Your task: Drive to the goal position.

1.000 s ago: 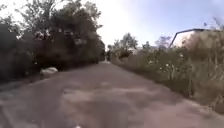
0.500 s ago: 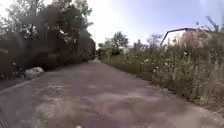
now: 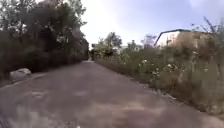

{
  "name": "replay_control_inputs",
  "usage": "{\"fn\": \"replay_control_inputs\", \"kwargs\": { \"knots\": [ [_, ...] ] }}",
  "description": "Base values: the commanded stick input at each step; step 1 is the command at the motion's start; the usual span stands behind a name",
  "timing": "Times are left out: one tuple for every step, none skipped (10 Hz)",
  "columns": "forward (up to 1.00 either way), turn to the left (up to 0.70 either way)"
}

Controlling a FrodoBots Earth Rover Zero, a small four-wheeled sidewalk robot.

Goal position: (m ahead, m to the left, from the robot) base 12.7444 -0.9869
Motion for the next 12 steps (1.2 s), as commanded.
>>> {"fn": "replay_control_inputs", "kwargs": {
  "knots": [
    [1.00,-0.04],
    [1.00,-0.04],
    [1.00,-0.04],
    [1.00,-0.04],
    [1.00,-0.04],
    [1.00,-0.04],
    [1.00,-0.03],
    [1.00,-0.03],
    [1.00,-0.03],
    [1.00,-0.03],
    [1.00,-0.05],
    [1.00,-0.09]
  ]
}}
